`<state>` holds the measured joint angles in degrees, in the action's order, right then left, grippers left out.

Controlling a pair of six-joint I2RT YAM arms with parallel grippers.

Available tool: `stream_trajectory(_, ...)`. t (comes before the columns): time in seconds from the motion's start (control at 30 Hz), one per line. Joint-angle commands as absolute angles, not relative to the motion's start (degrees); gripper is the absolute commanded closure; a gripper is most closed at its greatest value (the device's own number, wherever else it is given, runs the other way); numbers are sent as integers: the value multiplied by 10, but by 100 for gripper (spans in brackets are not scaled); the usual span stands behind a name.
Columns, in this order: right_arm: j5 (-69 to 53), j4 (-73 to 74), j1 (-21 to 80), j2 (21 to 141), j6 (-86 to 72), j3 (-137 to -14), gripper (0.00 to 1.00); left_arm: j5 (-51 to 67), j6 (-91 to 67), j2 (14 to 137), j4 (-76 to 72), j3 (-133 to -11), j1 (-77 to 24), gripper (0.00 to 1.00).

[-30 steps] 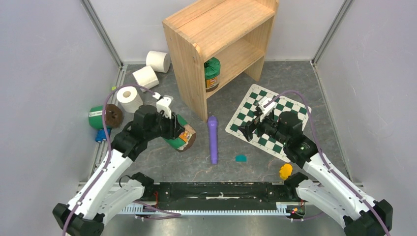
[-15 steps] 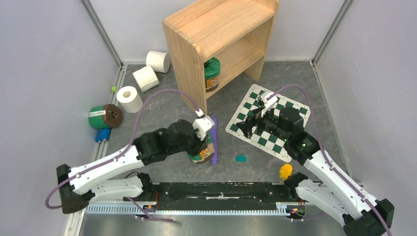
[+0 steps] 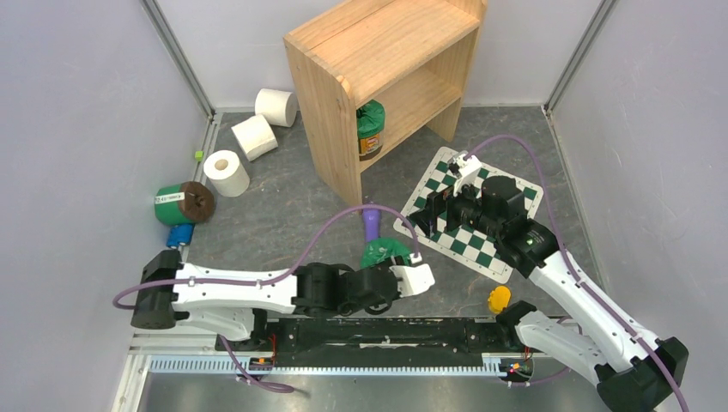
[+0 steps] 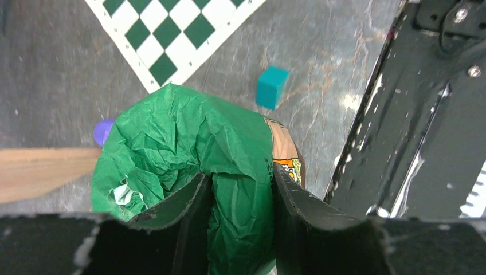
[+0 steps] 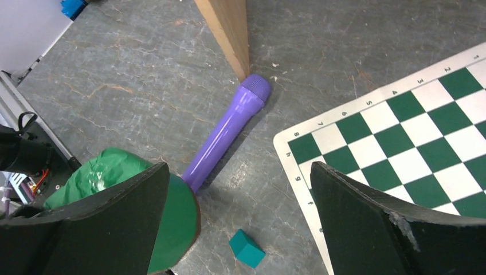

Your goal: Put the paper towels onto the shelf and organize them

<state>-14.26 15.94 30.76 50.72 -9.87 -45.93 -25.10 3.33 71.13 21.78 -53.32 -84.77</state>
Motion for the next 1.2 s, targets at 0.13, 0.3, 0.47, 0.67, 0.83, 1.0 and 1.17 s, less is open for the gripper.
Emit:
stream_trajectory(0.13, -73, 190, 310, 484, -98, -468, 4, -350, 135, 779, -21, -552, -862, 75)
stream_trajectory(0.3, -50, 196, 310, 468, -98, -454, 4, -323, 134, 822, -38, -572, -816, 77)
stream_trajectory(0.47, -44, 202, 310, 465, -96, -441, 3, -296, 120, 854, -48, -559, -774, 75)
stream_trajectory(0.67, -53, 202, 310, 471, -96, -433, 3, -268, 74, 893, -84, -534, -750, 72)
stream_trajectory(0.83, -67, 197, 310, 477, -94, -425, 3, -264, 50, 910, -94, -525, -749, 68)
stream_trajectory(1.0, -81, 198, 310, 488, -90, -415, 3, -252, 30, 914, -84, -517, -748, 48)
stream_trajectory(1.17, -83, 199, 310, 495, -84, -419, 3, -223, 13, 897, -29, -538, -749, 32)
